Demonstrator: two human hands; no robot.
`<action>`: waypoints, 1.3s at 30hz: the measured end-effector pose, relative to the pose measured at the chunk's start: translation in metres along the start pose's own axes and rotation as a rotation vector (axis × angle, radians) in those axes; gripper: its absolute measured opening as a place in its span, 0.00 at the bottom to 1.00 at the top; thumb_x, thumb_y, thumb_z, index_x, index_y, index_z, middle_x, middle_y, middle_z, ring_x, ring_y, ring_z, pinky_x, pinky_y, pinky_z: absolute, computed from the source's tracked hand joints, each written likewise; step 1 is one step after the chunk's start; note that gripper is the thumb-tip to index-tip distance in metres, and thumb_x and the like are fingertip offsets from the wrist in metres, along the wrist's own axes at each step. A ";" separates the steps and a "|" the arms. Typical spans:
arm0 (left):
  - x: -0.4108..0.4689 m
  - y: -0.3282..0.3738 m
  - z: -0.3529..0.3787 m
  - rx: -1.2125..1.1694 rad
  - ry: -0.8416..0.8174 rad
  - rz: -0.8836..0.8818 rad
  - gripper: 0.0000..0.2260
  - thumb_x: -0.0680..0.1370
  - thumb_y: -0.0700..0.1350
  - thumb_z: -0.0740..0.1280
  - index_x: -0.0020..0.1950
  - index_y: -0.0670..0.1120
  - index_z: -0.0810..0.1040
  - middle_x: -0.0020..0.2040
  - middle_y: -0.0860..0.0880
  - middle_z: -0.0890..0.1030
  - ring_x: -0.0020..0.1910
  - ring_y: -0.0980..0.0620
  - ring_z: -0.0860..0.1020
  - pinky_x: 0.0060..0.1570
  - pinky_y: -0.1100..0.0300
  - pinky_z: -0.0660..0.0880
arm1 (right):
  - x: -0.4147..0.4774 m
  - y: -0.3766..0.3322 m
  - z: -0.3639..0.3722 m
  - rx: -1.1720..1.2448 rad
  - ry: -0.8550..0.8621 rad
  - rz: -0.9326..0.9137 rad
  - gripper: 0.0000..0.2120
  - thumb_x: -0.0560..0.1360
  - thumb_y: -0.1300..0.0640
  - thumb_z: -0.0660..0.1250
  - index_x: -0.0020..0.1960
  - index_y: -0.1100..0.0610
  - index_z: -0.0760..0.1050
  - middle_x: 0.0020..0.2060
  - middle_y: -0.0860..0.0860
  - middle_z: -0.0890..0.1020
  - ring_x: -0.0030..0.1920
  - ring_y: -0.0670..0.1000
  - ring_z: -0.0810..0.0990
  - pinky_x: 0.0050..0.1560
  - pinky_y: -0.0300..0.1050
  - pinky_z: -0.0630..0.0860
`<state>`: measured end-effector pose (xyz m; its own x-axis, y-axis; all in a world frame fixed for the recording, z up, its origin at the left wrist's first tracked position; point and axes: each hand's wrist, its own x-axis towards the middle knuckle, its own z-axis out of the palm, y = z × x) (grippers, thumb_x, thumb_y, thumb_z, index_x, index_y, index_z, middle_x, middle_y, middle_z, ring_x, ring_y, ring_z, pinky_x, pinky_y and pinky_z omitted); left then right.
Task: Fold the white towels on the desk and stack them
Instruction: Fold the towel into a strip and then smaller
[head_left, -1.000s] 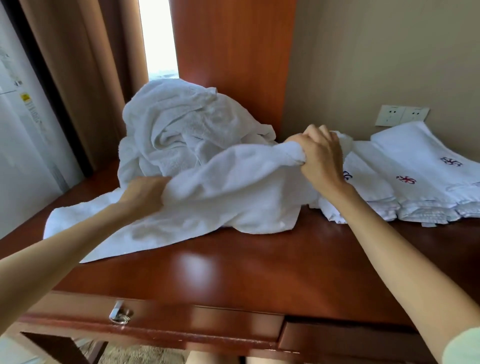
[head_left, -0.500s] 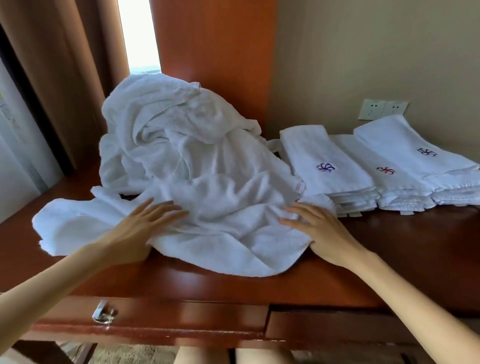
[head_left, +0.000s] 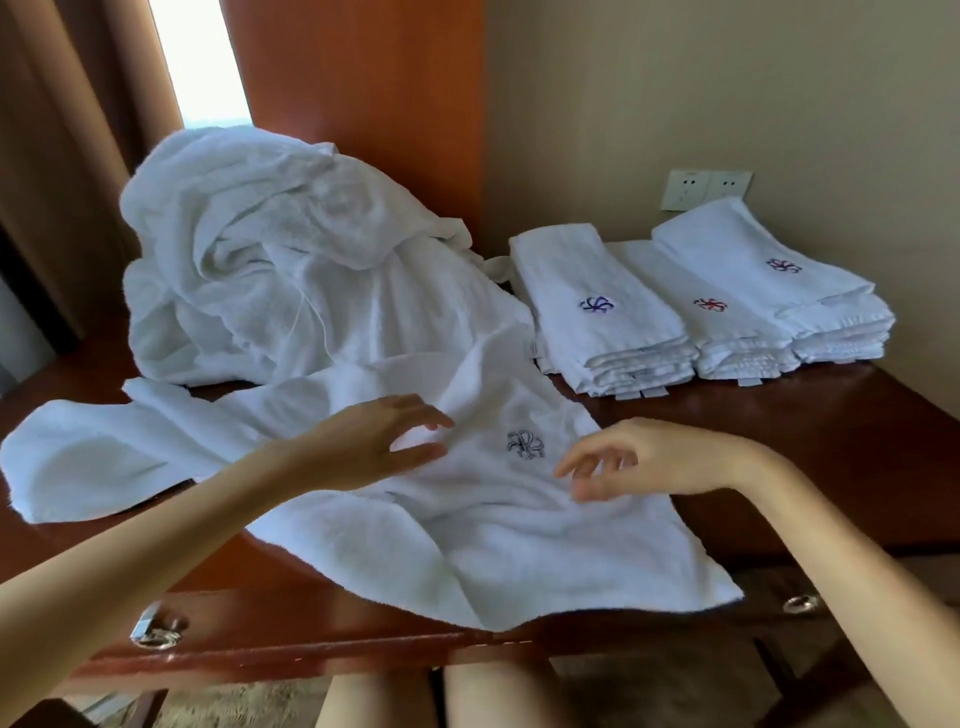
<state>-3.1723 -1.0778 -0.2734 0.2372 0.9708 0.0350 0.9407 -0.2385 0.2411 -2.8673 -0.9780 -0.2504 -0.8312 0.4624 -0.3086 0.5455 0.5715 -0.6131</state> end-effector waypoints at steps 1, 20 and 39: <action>0.009 0.004 0.007 0.014 0.017 0.016 0.26 0.77 0.65 0.54 0.72 0.57 0.69 0.67 0.56 0.72 0.63 0.58 0.72 0.62 0.61 0.69 | 0.005 -0.001 -0.001 0.056 0.098 -0.027 0.18 0.73 0.35 0.65 0.57 0.43 0.79 0.48 0.39 0.83 0.46 0.40 0.81 0.49 0.34 0.74; -0.025 -0.046 0.023 0.228 -0.009 -0.360 0.43 0.71 0.75 0.53 0.78 0.58 0.39 0.79 0.52 0.42 0.78 0.52 0.39 0.74 0.40 0.41 | 0.066 0.049 0.037 -0.507 0.357 0.269 0.25 0.83 0.44 0.48 0.79 0.48 0.51 0.79 0.46 0.50 0.78 0.46 0.49 0.74 0.45 0.49; -0.252 -0.084 -0.003 0.541 0.385 -0.418 0.10 0.72 0.50 0.66 0.51 0.50 0.82 0.32 0.56 0.81 0.28 0.52 0.78 0.54 0.50 0.74 | 0.285 -0.195 0.142 -0.289 0.325 -0.373 0.16 0.81 0.49 0.61 0.65 0.52 0.77 0.66 0.50 0.75 0.65 0.53 0.72 0.65 0.46 0.68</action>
<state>-3.3113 -1.3023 -0.2997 -0.1704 0.8991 0.4033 0.9443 0.2659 -0.1938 -3.2255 -1.0541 -0.3223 -0.9224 0.3526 0.1578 0.2669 0.8771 -0.3993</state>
